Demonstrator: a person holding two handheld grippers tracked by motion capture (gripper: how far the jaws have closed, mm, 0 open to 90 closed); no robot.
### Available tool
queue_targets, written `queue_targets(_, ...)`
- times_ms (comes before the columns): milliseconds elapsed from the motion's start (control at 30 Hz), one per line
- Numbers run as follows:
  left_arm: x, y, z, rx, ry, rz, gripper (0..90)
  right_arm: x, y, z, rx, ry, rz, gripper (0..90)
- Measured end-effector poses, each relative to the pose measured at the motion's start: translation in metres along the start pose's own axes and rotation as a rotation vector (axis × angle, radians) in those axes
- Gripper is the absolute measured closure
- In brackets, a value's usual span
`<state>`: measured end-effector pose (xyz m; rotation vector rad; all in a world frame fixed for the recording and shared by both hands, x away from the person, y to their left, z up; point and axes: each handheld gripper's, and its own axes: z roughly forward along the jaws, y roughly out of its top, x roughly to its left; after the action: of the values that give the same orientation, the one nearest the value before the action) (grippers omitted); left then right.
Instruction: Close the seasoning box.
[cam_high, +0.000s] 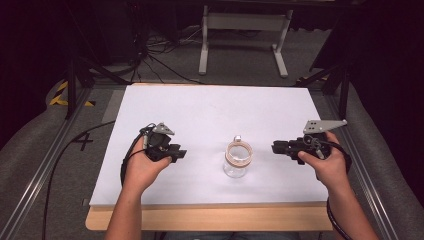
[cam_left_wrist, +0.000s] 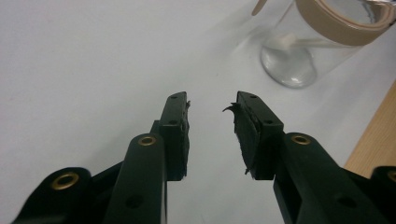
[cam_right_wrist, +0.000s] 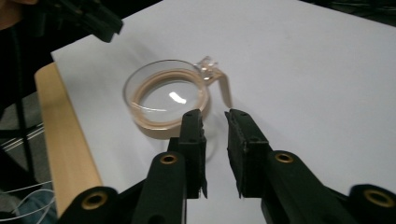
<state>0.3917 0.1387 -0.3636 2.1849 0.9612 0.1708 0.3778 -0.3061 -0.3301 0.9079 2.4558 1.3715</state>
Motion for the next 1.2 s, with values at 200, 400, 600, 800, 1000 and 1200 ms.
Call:
queue_targets(200,0.008,-0.005,0.001,-0.006,0.008,-0.025,64.3,-0.022,-0.008,-0.015,-0.012,-0.12,0.028,66.2)
queue_targets(400,0.019,-0.01,0.001,-0.018,0.03,-0.048,64.5,-0.047,-0.023,-0.02,-0.005,-0.197,0.065,60.6)
queue_targets(600,0.029,-0.016,0.006,-0.053,0.031,-0.056,61.2,-0.072,-0.041,-0.015,0.02,-0.253,0.063,52.2)
queue_targets(800,0.041,-0.025,0.014,-0.059,0.037,-0.063,60.4,-0.094,-0.062,-0.006,0.034,-0.255,0.066,48.8)
queue_targets(1000,0.051,-0.033,0.027,-0.033,0.064,-0.061,58.3,-0.107,-0.081,0.006,0.02,-0.225,0.042,48.3)
queue_targets(1200,0.056,-0.039,0.037,-0.029,0.063,-0.049,56.7,-0.114,-0.093,0.013,0.039,-0.221,0.045,47.5)
